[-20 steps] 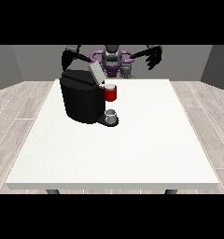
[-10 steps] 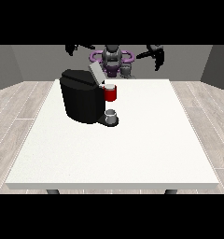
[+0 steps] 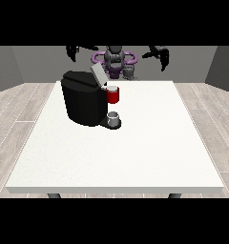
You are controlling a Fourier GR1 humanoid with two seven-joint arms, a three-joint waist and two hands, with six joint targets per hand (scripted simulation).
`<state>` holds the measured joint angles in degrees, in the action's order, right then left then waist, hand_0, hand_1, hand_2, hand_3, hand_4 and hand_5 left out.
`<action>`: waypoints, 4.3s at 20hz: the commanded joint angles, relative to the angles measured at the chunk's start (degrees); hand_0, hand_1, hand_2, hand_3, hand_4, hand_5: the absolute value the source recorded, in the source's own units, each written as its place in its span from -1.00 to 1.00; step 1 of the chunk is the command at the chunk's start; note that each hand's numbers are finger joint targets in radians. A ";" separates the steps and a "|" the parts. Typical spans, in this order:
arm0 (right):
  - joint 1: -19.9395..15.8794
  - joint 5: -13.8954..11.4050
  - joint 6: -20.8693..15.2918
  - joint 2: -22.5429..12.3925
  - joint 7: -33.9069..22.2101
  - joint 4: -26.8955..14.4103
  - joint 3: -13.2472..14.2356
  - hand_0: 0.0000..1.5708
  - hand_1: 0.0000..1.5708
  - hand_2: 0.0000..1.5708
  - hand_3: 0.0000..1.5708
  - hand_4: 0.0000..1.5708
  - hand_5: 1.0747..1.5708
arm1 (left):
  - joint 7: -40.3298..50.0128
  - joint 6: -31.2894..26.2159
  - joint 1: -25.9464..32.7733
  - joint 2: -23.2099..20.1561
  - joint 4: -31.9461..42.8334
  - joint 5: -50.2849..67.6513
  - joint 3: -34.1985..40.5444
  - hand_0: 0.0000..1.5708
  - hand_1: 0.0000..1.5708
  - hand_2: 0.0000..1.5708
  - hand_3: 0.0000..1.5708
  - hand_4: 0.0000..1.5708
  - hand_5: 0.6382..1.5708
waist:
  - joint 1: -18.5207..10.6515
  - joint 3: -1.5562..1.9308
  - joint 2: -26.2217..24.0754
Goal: Insert the coffee pod into the coffee machine and close the lid
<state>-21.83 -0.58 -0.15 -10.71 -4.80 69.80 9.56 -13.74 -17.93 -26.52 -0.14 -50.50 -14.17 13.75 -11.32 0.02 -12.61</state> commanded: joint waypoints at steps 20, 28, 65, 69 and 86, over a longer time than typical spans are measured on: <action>-12.54 1.85 0.32 3.48 -0.04 -9.97 -2.70 -1.00 -1.00 -1.00 -1.00 -1.00 1.00 | 8.57 2.96 12.91 -0.76 -27.66 7.27 -6.47 -1.00 -1.00 -1.00 -1.00 -0.52 1.00 | 1.65 -0.01 10.26; -16.08 1.64 1.79 2.02 2.50 -13.02 -2.45 -1.00 -1.00 -1.00 -1.00 -0.84 1.00 | 3.43 4.33 16.38 -2.93 -29.65 6.39 -6.32 -1.00 -1.00 -1.00 -1.00 -0.60 1.00 | 2.24 -0.02 14.69; -37.85 -9.01 -3.57 -4.40 -10.60 -2.89 -7.39 -1.00 -1.00 -1.00 -1.00 -1.00 1.00 | 9.75 1.61 2.03 -3.38 -31.51 7.45 -10.29 -1.00 -1.00 -1.00 -1.00 -0.46 1.00 | -14.50 0.01 26.81; -44.78 -10.02 -2.86 -5.00 -12.41 -6.83 -7.34 -1.00 -1.00 -1.00 -1.00 -1.00 1.00 | 7.51 0.59 2.83 -2.64 -31.81 6.96 -12.37 -1.00 -1.00 -1.00 -1.00 -0.49 1.00 | -16.79 -0.05 28.28; -53.13 -10.00 -4.10 -1.65 -3.34 -18.50 -4.71 -1.00 -1.00 -1.00 -1.00 -1.00 1.00 | 7.60 0.15 1.03 -4.60 -32.49 9.08 -9.96 -1.00 -1.00 -1.00 -1.00 -0.65 1.00 | -15.24 -0.04 33.43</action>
<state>-73.84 -10.75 -4.13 -13.44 -9.87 52.89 4.64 -5.60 -18.06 -26.32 -4.99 -83.47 -4.36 4.44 -27.70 -0.02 20.56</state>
